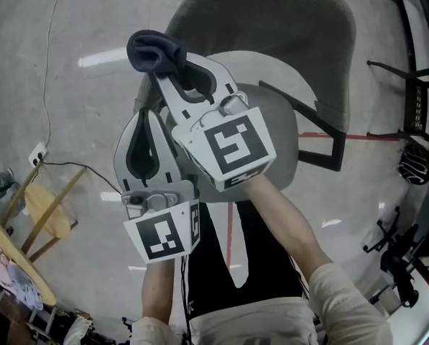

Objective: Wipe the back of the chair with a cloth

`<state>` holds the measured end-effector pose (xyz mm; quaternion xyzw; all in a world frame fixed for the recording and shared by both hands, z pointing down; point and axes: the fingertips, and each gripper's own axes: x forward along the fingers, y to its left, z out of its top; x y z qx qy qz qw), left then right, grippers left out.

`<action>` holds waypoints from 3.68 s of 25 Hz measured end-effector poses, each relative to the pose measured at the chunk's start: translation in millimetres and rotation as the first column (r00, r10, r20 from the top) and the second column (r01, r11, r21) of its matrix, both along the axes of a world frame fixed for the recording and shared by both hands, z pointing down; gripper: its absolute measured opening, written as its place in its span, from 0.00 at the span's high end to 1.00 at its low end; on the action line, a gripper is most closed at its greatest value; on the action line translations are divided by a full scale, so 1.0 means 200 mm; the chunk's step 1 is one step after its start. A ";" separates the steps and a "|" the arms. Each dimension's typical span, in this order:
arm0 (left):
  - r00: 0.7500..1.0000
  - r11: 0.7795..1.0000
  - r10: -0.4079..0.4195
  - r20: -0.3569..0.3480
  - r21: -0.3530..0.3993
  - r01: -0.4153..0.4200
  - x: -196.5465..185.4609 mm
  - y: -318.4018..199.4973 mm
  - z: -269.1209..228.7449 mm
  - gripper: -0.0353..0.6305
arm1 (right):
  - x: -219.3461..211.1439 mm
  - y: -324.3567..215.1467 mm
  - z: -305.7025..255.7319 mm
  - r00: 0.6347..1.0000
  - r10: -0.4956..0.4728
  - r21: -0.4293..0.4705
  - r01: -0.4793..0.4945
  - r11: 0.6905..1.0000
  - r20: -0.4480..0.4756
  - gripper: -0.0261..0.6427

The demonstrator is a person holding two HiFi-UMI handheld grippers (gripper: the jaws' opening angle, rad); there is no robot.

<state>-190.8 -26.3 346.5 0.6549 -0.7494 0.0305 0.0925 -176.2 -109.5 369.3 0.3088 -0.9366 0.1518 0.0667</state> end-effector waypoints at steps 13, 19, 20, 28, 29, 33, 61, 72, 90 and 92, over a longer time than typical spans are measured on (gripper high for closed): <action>1.000 1.000 0.017 -0.005 0.000 -0.017 0.03 -0.06 0.04 0.92 | 0.10 -0.13 0.11 0.993 0.092 -0.017 -0.094 0.995 -0.077 0.87; 0.999 0.999 0.039 0.003 -0.015 -0.039 0.07 -0.08 0.06 0.92 | 0.23 -0.21 0.12 0.978 0.179 0.011 -0.178 0.984 -0.105 0.87; 0.999 0.999 0.046 0.005 -0.017 -0.046 0.08 -0.09 0.07 0.92 | 0.26 -0.23 0.13 0.974 0.194 0.011 -0.194 0.981 -0.113 0.87; 0.996 0.996 0.090 -0.001 -0.018 -0.090 0.21 -0.16 0.07 0.92 | 0.60 -0.43 0.19 0.920 0.367 -0.023 -0.373 0.928 -0.135 0.87; 0.995 0.995 0.100 -0.001 -0.021 -0.100 0.23 -0.17 0.08 0.92 | 0.64 -0.44 0.19 0.912 0.387 -0.021 -0.394 0.919 -0.135 0.87; 0.990 0.990 0.140 0.004 -0.035 -0.140 0.29 -0.20 0.11 0.92 | 0.81 -0.48 0.20 0.870 0.474 -0.014 -0.480 0.877 -0.137 0.87; 0.970 0.969 0.244 -0.002 -0.046 -0.244 0.54 -0.27 0.14 0.92 | 1.67 -0.30 0.16 0.560 0.822 -0.062 -0.828 0.557 -0.106 0.87; 0.983 0.982 0.182 0.008 -0.060 -0.181 0.41 -0.15 0.18 0.92 | 1.21 -0.19 0.18 0.796 0.600 -0.017 -0.603 0.797 -0.079 0.87; 0.998 0.998 0.013 -0.059 -0.063 -0.016 0.06 0.23 0.26 0.92 | 0.17 0.27 0.34 1.000 -0.006 -0.003 0.006 1.000 -0.013 0.87; 0.998 0.998 -0.002 -0.066 -0.070 -0.002 0.05 0.25 0.27 0.92 | 0.13 0.31 0.35 0.999 -0.030 -0.006 0.030 1.000 -0.012 0.87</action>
